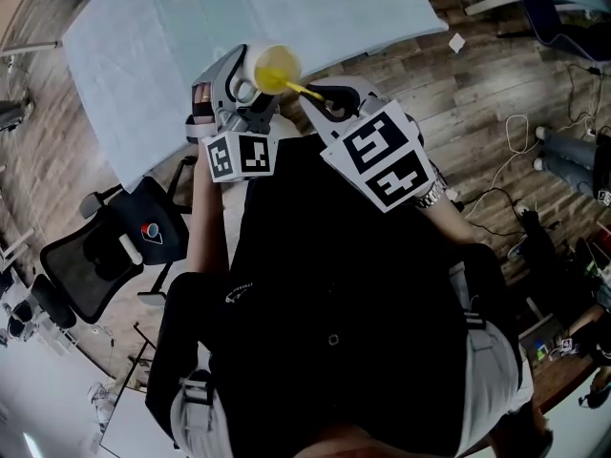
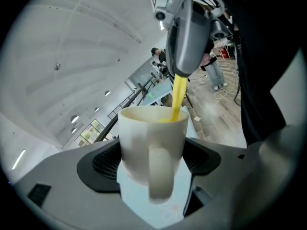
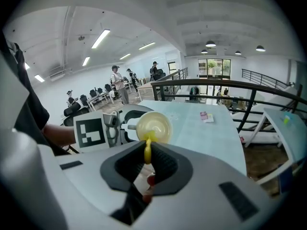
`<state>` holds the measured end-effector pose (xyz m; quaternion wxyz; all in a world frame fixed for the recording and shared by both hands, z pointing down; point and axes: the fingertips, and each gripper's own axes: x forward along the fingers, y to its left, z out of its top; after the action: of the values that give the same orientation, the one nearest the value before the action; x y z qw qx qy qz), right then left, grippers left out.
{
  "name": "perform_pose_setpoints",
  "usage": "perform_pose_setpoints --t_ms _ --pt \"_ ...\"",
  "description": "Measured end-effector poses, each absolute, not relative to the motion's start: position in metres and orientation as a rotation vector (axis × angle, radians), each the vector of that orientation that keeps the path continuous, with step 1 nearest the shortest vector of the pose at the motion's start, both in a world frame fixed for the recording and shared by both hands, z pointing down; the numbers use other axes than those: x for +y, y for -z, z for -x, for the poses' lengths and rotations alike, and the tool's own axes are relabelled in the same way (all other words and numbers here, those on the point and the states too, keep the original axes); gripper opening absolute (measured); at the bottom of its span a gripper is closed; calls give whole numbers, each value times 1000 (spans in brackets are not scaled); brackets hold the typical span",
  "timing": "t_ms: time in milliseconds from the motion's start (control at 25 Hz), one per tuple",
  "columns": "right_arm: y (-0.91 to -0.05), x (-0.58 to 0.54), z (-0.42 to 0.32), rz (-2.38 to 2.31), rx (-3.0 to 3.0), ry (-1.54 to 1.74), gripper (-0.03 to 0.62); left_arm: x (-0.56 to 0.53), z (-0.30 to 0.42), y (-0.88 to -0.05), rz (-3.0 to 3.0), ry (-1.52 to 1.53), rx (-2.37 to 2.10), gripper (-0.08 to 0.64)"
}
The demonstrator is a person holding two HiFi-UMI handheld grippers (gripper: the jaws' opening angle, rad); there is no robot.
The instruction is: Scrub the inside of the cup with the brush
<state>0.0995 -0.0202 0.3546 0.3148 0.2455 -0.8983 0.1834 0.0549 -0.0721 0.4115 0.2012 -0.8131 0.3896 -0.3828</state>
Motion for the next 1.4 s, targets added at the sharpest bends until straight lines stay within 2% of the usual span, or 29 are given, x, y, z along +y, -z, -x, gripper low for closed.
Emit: perform_pose_setpoints --t_ms 520,1080,1400 --pt "-320 -32 -105 -740 -2439 -432 40 -58 -63 -420 2272 1068 1044 396" --pt "-345 -32 -129 -749 -2373 -480 40 -69 -49 -415 2242 1096 1104 396" --pt "-348 -8 -109 -637 -2390 -481 40 -67 -51 -417 2244 1117 1090 396"
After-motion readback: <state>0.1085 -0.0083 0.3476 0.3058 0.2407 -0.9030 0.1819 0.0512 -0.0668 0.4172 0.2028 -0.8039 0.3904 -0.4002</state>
